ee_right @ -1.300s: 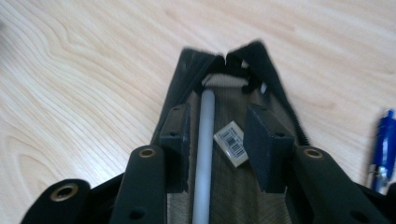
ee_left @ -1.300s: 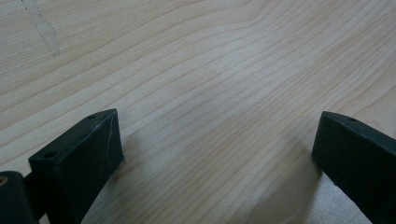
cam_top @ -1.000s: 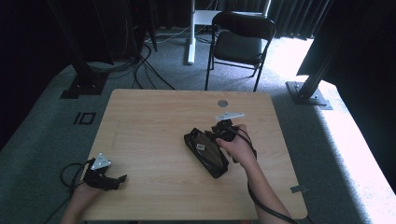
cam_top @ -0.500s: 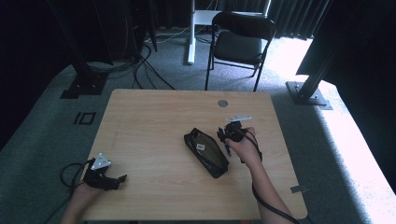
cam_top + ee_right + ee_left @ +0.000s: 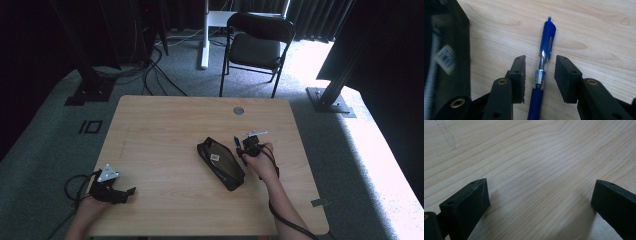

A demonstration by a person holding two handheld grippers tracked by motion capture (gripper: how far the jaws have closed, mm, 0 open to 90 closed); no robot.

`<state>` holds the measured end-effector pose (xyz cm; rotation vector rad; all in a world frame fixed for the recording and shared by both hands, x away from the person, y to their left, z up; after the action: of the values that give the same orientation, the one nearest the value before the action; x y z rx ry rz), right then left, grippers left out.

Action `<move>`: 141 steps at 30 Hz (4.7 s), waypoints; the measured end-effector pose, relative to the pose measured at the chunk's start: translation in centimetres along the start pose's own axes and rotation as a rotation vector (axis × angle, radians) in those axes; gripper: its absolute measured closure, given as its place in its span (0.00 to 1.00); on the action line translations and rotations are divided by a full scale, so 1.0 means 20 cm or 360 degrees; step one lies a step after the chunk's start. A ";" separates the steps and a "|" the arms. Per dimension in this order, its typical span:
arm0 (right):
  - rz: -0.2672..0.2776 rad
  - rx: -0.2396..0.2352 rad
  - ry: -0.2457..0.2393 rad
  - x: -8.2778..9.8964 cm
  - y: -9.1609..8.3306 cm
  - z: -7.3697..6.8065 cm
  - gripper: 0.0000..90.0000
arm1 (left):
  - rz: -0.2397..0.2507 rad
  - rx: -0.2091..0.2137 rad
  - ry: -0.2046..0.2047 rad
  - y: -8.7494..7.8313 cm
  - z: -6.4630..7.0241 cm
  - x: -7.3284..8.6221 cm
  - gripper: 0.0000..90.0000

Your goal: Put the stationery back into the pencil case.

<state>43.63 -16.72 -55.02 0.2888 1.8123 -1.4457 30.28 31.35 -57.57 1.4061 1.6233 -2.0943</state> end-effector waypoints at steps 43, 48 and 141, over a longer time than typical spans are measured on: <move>0.0156 -0.0094 0.0115 -0.15 -0.23 -0.01 0.88 | 0.0000 0.0000 0.0000 0.00 0.00 0.00 0.02; 0.0212 -0.0149 0.0081 -0.19 -0.31 -0.06 0.88 | 0.0000 0.0000 0.0000 0.00 0.00 0.00 0.02; 0.0323 -0.0103 0.0045 -0.06 -0.30 0.01 0.27 | 0.0000 -0.0002 -0.0002 0.00 0.00 0.00 0.02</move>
<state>40.84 -18.58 -49.83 0.4488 1.7920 -1.2456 30.28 31.36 -57.57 1.4044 1.6236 -2.0933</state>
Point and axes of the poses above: each handheld gripper's, and its own axes: y roughly forward along the jaws, x roughly out of its underside, z roughly to its right, the point moved 3 cm from there along y, roughly forward along the jaws, and after that the axes turned 3 degrees about z, right-handed, at the moved point
